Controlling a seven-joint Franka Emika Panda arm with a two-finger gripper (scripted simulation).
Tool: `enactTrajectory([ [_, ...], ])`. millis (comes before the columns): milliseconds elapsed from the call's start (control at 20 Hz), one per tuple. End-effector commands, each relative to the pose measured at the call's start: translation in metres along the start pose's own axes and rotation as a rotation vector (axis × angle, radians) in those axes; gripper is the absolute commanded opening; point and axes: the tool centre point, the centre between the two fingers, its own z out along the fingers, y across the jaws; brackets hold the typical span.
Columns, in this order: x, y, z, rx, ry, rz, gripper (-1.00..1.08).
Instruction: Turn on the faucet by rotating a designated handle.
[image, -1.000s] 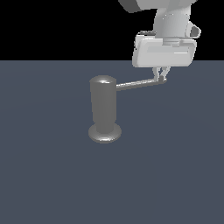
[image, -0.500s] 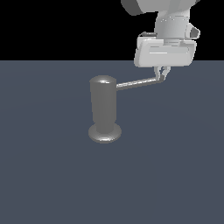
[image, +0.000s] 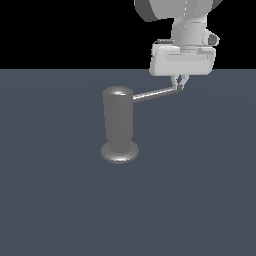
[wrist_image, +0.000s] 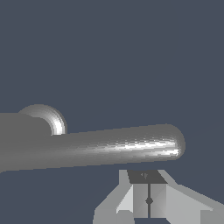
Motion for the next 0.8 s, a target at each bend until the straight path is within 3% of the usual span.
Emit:
enactTrajectory([
  [0, 0.015, -0.011, 0.004, 0.003, 0.0, -0.015, -1.0],
  [750, 0.061, -0.016, 0.008, 0.004, -0.005, -0.01, -1.0],
])
